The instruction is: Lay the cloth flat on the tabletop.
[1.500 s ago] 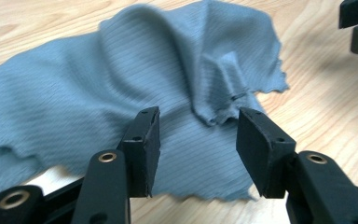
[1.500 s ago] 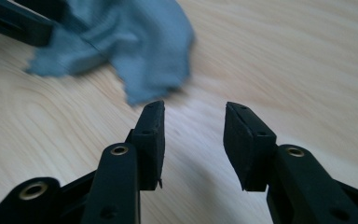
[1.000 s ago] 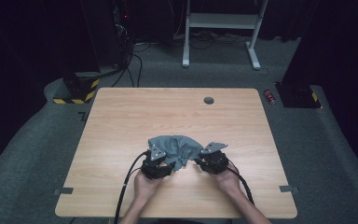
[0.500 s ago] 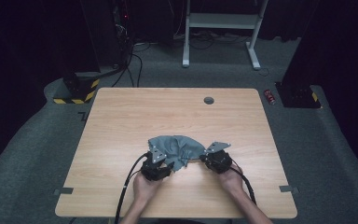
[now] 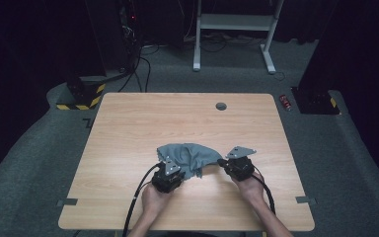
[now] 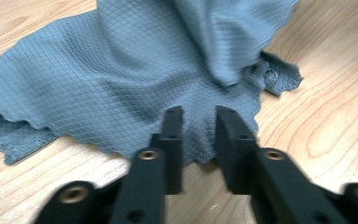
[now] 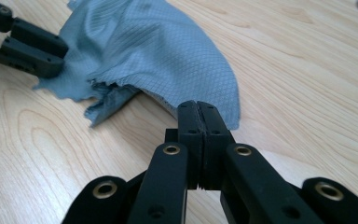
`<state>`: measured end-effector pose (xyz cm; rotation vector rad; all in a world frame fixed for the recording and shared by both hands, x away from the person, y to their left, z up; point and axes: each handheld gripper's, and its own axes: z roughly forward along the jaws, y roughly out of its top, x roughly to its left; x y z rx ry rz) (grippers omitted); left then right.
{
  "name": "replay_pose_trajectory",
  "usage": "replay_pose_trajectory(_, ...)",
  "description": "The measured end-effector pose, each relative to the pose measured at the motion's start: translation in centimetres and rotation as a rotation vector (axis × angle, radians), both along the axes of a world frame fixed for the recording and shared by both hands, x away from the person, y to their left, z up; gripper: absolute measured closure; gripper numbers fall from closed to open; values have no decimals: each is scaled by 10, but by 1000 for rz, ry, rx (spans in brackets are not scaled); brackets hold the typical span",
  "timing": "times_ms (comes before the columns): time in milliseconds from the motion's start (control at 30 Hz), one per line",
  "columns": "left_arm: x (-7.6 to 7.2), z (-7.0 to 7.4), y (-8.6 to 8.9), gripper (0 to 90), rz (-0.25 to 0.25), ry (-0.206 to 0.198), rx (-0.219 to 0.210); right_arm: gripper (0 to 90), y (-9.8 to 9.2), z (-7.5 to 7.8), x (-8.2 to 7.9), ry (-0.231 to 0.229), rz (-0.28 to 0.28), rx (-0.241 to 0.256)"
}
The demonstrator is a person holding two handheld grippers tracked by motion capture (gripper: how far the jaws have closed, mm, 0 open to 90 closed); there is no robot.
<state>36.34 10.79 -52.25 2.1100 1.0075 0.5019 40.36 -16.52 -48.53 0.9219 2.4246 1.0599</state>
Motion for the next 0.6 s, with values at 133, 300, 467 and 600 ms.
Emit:
replay_pose_trajectory(133,0,1,3,886,-2,12,-4,889,-10,2,-2,-3,-17,5)
replay_pose_trajectory(300,-4,16,26,892,20,0,-84,888,-23,6,-8,-20,-36,24)
replay_pose_trajectory(467,-11,25,46,891,36,6,-99,888,-30,6,-18,-21,-25,11)
replay_pose_trajectory(600,-16,22,51,889,22,25,-96,888,-33,1,-26,-8,-18,3)
